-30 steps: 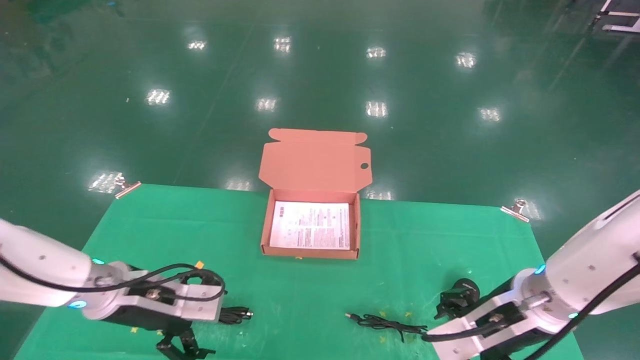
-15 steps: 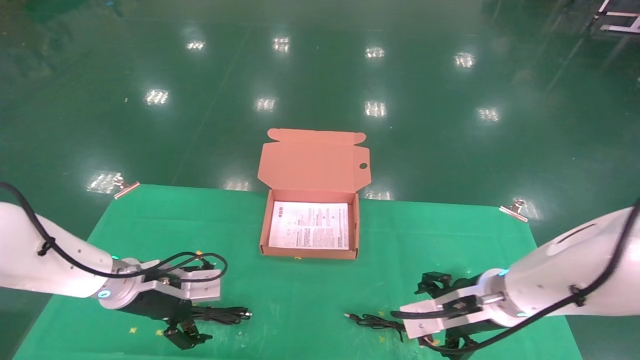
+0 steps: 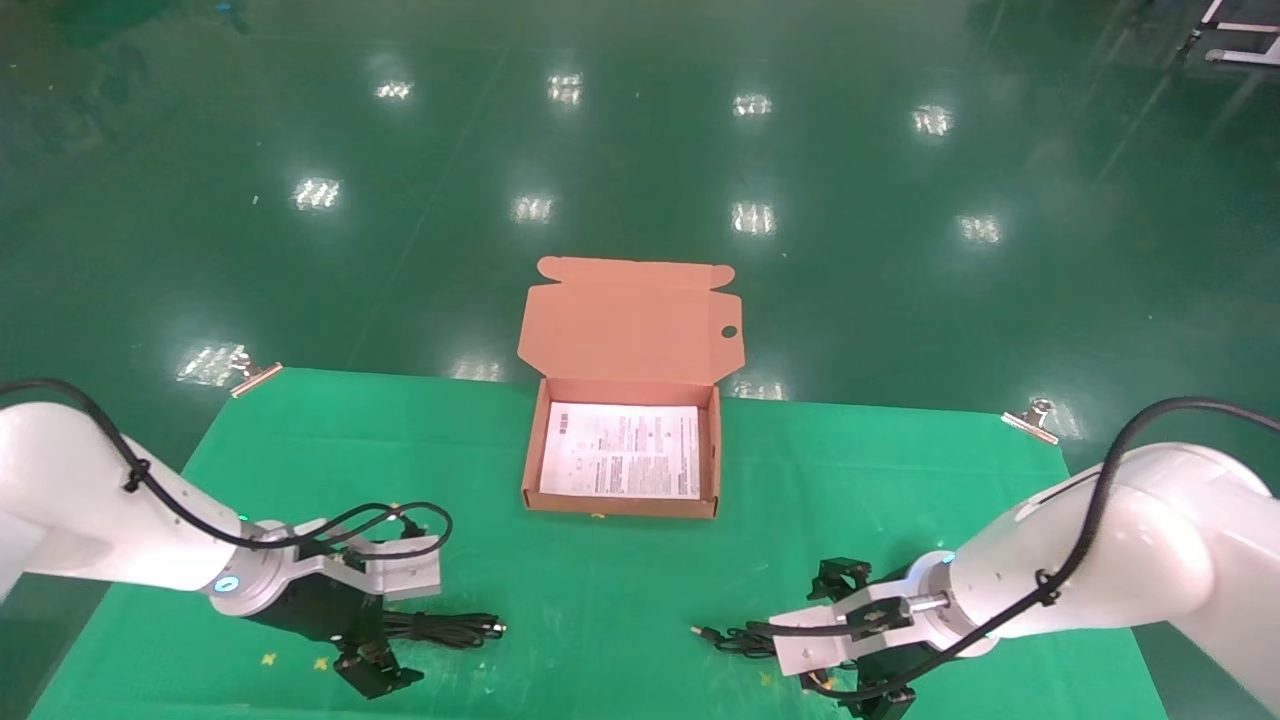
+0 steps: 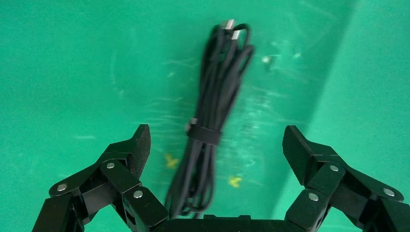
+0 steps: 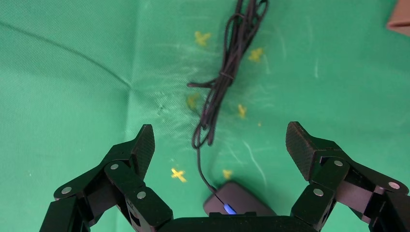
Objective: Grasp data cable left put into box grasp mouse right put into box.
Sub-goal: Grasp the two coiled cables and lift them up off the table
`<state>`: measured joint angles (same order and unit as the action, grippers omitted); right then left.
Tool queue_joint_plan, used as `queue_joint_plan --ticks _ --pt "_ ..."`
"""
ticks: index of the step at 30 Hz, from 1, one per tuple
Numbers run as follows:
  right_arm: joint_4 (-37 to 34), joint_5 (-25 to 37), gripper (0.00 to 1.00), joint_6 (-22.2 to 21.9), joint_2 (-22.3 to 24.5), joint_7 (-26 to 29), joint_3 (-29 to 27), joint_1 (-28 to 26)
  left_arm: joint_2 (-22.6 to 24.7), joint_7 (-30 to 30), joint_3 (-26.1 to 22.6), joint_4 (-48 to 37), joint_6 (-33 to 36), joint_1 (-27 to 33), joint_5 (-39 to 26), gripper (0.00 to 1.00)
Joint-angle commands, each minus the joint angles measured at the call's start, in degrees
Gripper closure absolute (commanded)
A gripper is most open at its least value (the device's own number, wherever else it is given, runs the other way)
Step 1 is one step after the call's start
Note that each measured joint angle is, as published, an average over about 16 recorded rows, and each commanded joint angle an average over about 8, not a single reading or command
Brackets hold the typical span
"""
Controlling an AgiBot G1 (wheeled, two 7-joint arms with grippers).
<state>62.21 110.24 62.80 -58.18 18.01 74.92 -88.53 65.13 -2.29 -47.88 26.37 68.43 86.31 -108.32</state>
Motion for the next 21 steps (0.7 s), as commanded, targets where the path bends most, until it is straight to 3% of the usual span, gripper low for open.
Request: queue_joint_plan --ticks 1,10,11,18,19,21 --pt "-1.89 -0.19 0.00 -0.55 -0.97 -0.69 0.05 0.30 0.90 1.22 -0.08 -2.61 -0.78 0.50 -0.19 0.00" --pt "-9.86 -0.81 0.00 -2.60 -4.72 -4.29 0.29 1.39 2.99 6.83 0.03 -10.09 -3.35 1.93 -0.08 0.01" --pt "-10.66 -0.86 0.07 -2.75 -5.08 -4.59 0.32 1.49 3.16 7.39 0.05 -10.66 -3.56 2.07 -0.06 0.14" --pt "-14.49 -1.21 0.94 -3.68 -6.56 -5.60 0.30 1.87 4.04 9.63 0.03 -13.44 -4.56 2.74 -0.12 1.00" --pt "-14.71 -1.25 1.00 -3.77 -6.63 -5.63 0.28 1.90 4.10 9.70 0.04 -13.63 -4.62 2.78 -0.11 1.00" --pt "-14.92 -1.31 1.00 -3.85 -6.69 -5.67 0.24 1.93 4.15 9.75 0.05 -13.77 -4.69 2.83 -0.09 1.00"
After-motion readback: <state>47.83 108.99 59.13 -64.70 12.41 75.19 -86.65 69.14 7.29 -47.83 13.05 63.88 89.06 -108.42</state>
